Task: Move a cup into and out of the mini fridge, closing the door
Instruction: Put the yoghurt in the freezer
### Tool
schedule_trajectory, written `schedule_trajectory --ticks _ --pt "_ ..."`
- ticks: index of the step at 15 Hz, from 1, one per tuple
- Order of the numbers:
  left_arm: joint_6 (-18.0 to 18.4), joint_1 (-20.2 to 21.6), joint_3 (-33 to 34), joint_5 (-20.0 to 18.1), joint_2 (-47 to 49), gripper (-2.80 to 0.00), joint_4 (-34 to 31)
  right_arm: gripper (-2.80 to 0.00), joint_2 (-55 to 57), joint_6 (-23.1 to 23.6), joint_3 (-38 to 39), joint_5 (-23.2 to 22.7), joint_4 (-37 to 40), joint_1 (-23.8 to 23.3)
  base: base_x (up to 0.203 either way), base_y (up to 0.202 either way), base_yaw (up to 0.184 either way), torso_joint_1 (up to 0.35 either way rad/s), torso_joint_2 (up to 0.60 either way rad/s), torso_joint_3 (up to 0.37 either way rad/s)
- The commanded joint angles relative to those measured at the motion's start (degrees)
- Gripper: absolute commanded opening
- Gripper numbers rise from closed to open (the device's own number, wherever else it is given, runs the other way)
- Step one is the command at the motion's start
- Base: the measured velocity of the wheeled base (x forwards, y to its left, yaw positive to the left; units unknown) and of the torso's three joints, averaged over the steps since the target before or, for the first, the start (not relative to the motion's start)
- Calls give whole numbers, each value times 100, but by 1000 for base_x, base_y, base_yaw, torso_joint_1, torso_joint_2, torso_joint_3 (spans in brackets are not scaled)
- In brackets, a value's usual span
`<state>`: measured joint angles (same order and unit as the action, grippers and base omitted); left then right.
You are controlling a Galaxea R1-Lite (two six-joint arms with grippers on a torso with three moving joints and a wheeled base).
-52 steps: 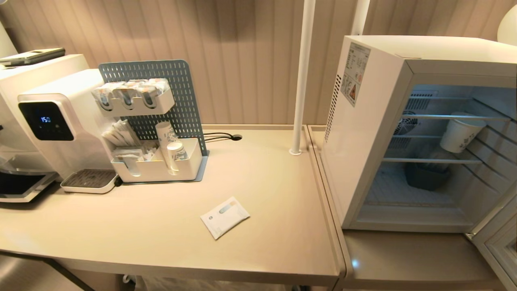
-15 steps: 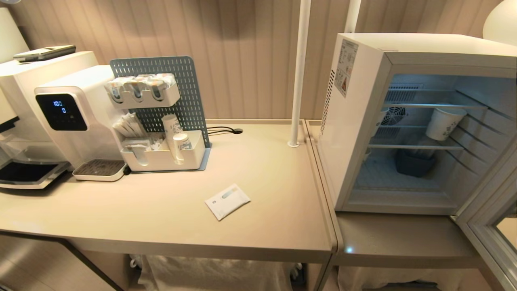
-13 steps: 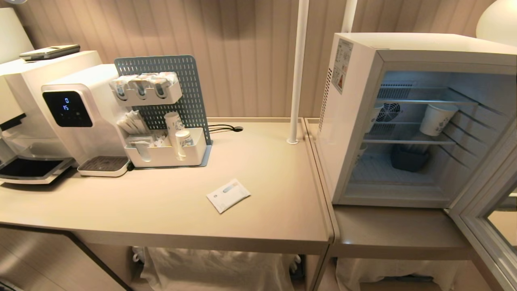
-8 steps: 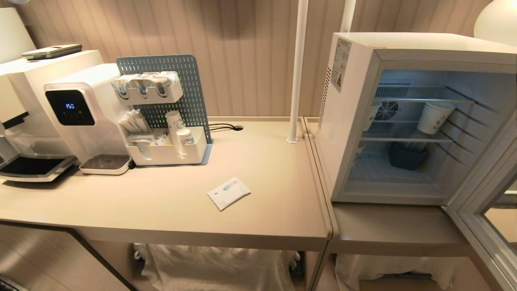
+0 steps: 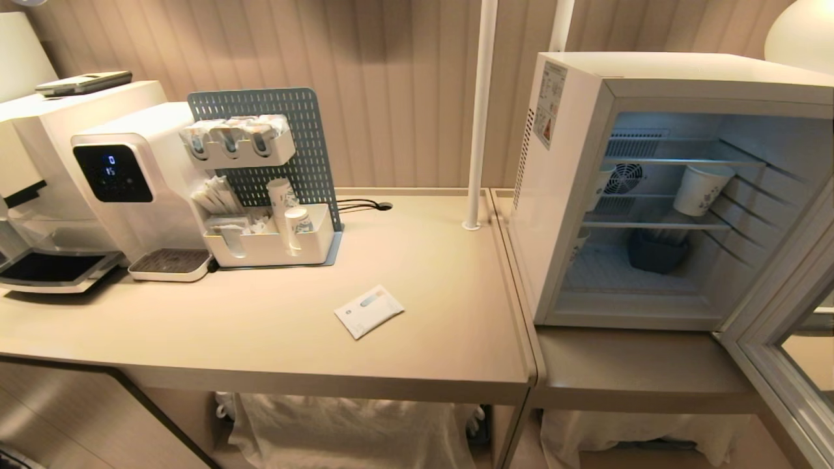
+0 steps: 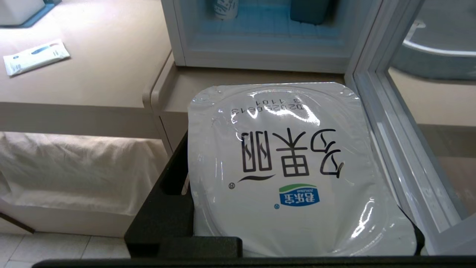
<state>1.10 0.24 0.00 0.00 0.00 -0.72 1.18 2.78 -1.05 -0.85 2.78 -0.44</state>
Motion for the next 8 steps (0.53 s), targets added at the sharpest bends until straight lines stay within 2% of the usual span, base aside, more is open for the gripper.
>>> schedule_trajectory --ticks 1,8 --pt "-4 2 9 0 9 -280 2 -280 352 5 -9 -3 10 0 0 0 0 0 0 0" --pt "-39 2 9 0 9 -280 -7 -280 383 3 -9 -3 12 0 0 0 0 0 0 0"
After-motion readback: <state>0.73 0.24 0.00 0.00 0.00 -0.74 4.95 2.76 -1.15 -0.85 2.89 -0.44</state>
